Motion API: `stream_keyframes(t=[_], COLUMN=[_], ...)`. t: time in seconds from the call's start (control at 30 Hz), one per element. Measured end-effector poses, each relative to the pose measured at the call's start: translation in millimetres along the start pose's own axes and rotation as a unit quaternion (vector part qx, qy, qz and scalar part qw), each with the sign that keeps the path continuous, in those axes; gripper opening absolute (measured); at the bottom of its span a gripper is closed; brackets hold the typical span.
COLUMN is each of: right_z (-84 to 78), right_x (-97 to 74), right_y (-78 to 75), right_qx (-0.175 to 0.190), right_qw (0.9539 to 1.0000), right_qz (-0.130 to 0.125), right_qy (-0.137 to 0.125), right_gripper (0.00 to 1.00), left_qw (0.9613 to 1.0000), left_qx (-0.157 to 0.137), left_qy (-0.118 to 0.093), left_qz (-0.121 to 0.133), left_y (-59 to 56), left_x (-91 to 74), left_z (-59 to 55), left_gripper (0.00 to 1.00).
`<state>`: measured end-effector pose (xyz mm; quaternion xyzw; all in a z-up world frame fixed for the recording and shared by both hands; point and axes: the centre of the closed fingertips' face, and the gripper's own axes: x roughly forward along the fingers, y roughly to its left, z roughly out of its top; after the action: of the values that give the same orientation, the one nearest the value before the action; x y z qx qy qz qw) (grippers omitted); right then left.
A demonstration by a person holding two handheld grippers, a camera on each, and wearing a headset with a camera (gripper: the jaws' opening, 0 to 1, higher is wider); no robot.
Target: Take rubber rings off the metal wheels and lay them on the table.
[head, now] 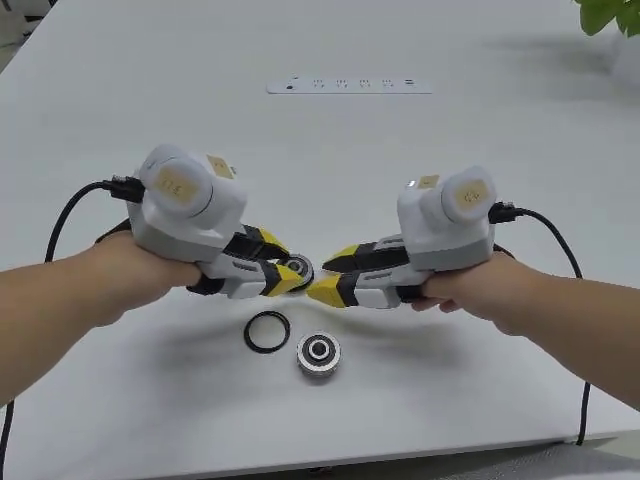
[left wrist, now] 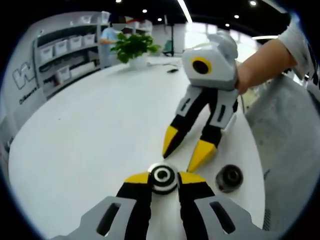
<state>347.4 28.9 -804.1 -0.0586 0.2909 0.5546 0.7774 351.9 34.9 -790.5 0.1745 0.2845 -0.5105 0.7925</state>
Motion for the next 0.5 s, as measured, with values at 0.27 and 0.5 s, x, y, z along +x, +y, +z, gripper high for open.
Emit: stream_keyframes(t=[0.27, 0.5], right_z=[0.5, 3.8], right_x=[2.6, 5.2], right_y=[2.1, 2.4], right_qx=[0.000, -0.001], right_qw=[1.0000, 1.0000], right_qz=[0.002, 0.001], right_qy=[-0.002, -0.006], right_gripper=[0.24, 0.24], left_qw=[1.0000, 0.9999], left_qx=[0.005, -0.005], left_qy=[-0.006, -0.010], left_qz=[0.005, 0.010], left_y=[-1.1, 2.4], left_x=[-2.3, -2.7], left_z=[-1.6, -2.4], left_gripper=[0.18, 0.14])
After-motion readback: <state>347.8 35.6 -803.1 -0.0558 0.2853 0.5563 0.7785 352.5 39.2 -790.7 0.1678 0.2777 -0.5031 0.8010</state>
